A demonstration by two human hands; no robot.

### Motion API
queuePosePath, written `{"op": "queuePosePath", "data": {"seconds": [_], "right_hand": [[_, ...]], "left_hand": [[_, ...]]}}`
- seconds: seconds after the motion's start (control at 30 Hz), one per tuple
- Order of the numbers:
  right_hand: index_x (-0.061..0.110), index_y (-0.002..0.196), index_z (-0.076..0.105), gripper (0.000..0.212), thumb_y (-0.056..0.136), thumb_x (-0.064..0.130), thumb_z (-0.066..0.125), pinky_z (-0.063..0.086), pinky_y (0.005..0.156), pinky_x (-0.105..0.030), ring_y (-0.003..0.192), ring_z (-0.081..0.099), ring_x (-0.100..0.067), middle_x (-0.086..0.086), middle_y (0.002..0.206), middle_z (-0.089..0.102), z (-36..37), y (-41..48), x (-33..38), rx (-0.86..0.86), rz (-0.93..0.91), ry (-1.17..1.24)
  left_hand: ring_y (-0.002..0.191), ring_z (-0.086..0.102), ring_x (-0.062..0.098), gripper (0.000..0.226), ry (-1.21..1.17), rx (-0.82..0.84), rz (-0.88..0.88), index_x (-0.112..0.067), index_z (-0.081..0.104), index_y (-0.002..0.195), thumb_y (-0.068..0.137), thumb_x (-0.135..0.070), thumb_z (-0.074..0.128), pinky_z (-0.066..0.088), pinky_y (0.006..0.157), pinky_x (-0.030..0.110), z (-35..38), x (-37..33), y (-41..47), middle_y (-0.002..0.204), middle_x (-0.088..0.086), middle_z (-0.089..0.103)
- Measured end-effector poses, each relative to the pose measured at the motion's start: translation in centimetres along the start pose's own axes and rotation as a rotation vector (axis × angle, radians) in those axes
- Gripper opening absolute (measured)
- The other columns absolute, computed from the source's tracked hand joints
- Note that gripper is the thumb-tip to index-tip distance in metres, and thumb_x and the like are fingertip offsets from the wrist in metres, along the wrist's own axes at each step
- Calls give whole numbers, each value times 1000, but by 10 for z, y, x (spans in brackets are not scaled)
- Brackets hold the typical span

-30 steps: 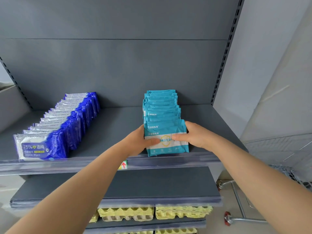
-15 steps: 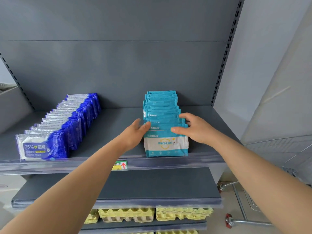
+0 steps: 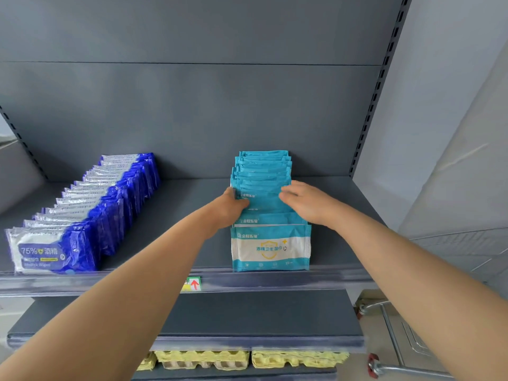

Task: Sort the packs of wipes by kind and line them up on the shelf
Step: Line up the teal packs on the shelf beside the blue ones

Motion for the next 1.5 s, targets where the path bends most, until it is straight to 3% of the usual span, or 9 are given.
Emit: {"op": "queuePosePath", "data": {"seconds": [0.07,0.17,0.43,0.6,0.73,0.97,1.13,1.33,1.5], "right_hand": [[15,137,47,44,101,34,33,43,80,-35,108,54,-21,4,131,45,-12,3,3,-59,13,76],[21,150,26,49,102,29,32,41,96,-34,129,45,-20,6,151,32,-10,8,1,-17,54,149],[-1,119,56,37,97,23,40,43,98,-49,117,53,-36,-18,126,58,-37,32,-25,-195,148,246],[21,148,26,59,94,37,41,30,110,-36,124,41,-11,16,140,36,-10,61,-25,-40,174,454],[27,152,3,62,99,35,34,28,107,-37,137,32,-20,6,156,22,1,74,-33,-31,214,479],[26,152,-2,62,101,39,30,15,116,-38,145,16,-19,4,160,11,-9,100,-43,-62,227,629],[27,153,3,58,102,33,31,18,115,-39,146,16,-20,4,160,11,-7,114,-40,-26,214,650],[21,151,13,53,102,28,31,34,100,-34,134,36,-23,-2,152,30,-7,123,-44,-59,195,628],[31,152,-6,69,99,40,37,26,115,-45,141,27,-22,3,158,17,0,125,-45,33,188,643]], "left_hand": [[105,55,14,65,-68,-46,4,-18,12,151,98,-25,48,42,89,30,-9,-7,4,128,-5,51],[104,61,16,51,-157,-16,36,-20,28,145,98,-21,45,47,91,33,-6,-14,14,129,-3,57],[112,57,27,58,-39,-214,-5,-15,27,148,97,-33,46,46,96,37,-38,-9,40,129,10,55],[113,60,27,44,-183,-99,-24,-10,42,141,100,-26,45,48,100,43,-19,-13,63,129,8,60],[98,69,25,26,-268,-33,-38,-13,57,117,97,-24,44,55,89,46,-5,-14,69,110,7,69],[144,25,23,67,-79,-155,-59,-22,19,153,94,-45,40,22,117,41,-35,-16,82,157,-3,24],[102,69,23,50,-356,-48,-67,-25,48,136,90,-43,49,55,91,46,-14,-23,98,124,2,65],[103,67,24,52,-396,-96,-63,-23,43,139,91,-43,47,56,88,43,-15,-23,103,130,3,60],[97,69,22,34,-417,-64,-68,-23,51,132,100,-30,42,58,82,38,-10,-25,103,117,1,67]]}}
Point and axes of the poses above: each hand's wrist, its own y-axis towards the middle knuckle, its own z-axis out of the palm, x = y × z, the point moved 10 cm from there along y, towards the middle knuckle
